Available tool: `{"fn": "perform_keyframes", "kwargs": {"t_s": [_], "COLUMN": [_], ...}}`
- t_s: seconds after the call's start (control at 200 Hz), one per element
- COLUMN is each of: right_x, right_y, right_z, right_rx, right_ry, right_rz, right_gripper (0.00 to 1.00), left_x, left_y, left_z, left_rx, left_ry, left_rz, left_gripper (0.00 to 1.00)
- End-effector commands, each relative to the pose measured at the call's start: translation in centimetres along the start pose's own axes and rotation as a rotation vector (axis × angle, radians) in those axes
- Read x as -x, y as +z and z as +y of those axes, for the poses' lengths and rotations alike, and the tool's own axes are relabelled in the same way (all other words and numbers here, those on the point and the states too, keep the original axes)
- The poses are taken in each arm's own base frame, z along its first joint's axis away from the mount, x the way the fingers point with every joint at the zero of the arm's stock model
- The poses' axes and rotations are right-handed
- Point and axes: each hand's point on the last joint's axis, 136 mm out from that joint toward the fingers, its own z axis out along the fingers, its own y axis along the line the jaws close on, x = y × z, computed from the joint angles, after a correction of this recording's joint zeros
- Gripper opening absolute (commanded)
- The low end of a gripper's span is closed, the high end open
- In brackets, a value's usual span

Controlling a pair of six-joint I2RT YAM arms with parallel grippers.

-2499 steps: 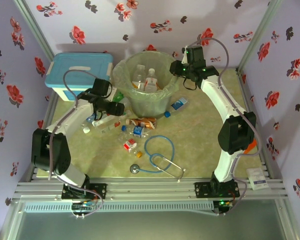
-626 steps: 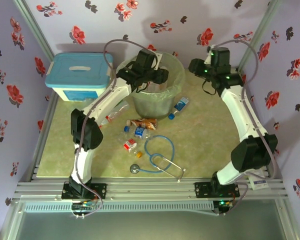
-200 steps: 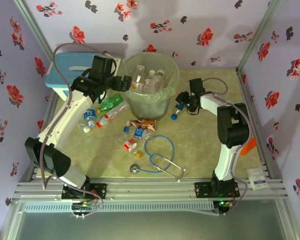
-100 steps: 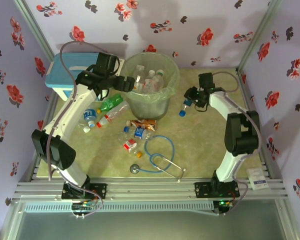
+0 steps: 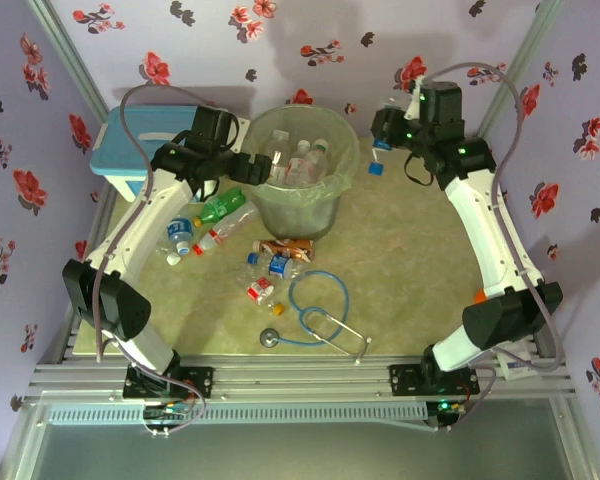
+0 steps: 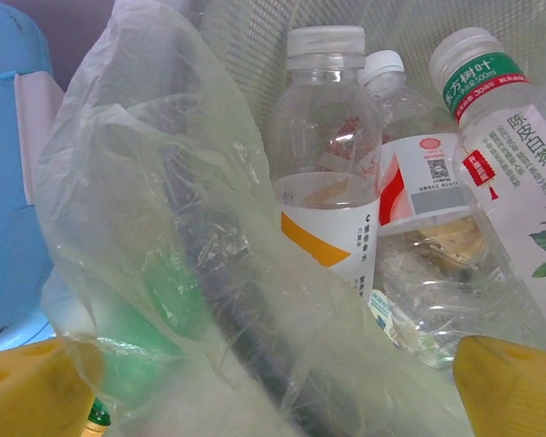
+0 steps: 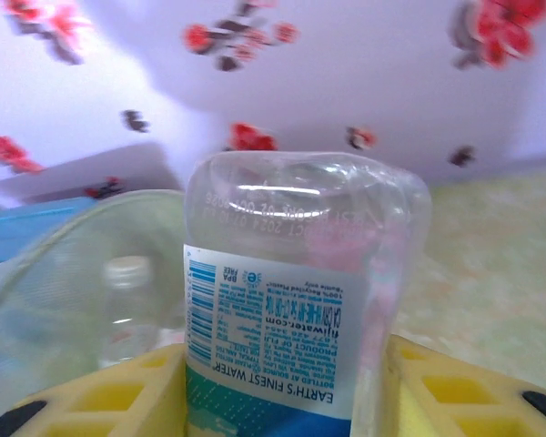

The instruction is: Put the plastic bottles in the bin

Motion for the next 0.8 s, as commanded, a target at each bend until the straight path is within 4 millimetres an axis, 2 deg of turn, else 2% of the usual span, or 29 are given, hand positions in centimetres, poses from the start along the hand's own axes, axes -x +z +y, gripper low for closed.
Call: {"fn": "perform_keyframes", "kwargs": {"t_s": [0.0,0.145,0.27,0.375,0.445,0.595,0.665,0.72,0.795], "right_x": [-1.8,-2.6,-4.1,-5.3,-5.3,-2.3,-1.4,-1.7,-3.1], "right_y": [1.7,4.0,6.3,8.0,8.5,8.0,8.2,8.5,9.6], "right_z": [3.1,6.8,8.5,8.8,9.2,10.7,10.7,10.3,9.2], "right_rx": [0.051,0.127,0.142,0.125,0.132,0.168,0.146,0.118,0.078], "right_ry": [-0.109,-0.157,-0.216,-0.249,-0.251,-0.245,-0.247,-0.251,-0.249], "right_rz": [0.078,0.101,0.145,0.190,0.185,0.093,0.083,0.109,0.154], "right_gripper": [0.50,0.49,0.49,0.49,0.49,0.46,0.46,0.46,0.47], "left_x": [0.3,0.4,0.4,0.3,0.4,0.3,0.2,0.3,0.2], "left_y": [0.0,0.2,0.2,0.3,0.3,0.3,0.4,0.4,0.3], "left_z": [-0.1,-0.2,-0.1,-0.1,-0.1,-0.2,-0.1,-0.1,-0.1], "left_rx": [-0.017,-0.020,-0.019,-0.019,-0.019,-0.022,-0.019,-0.020,-0.019], "left_ry": [0.002,0.001,0.004,0.004,0.004,0.007,0.009,0.008,0.010], "left_rz": [0.012,0.012,0.012,0.014,0.013,0.012,0.012,0.012,0.009], "left_gripper": [0.98,0.98,0.98,0.98,0.98,0.99,0.98,0.98,0.98]}}
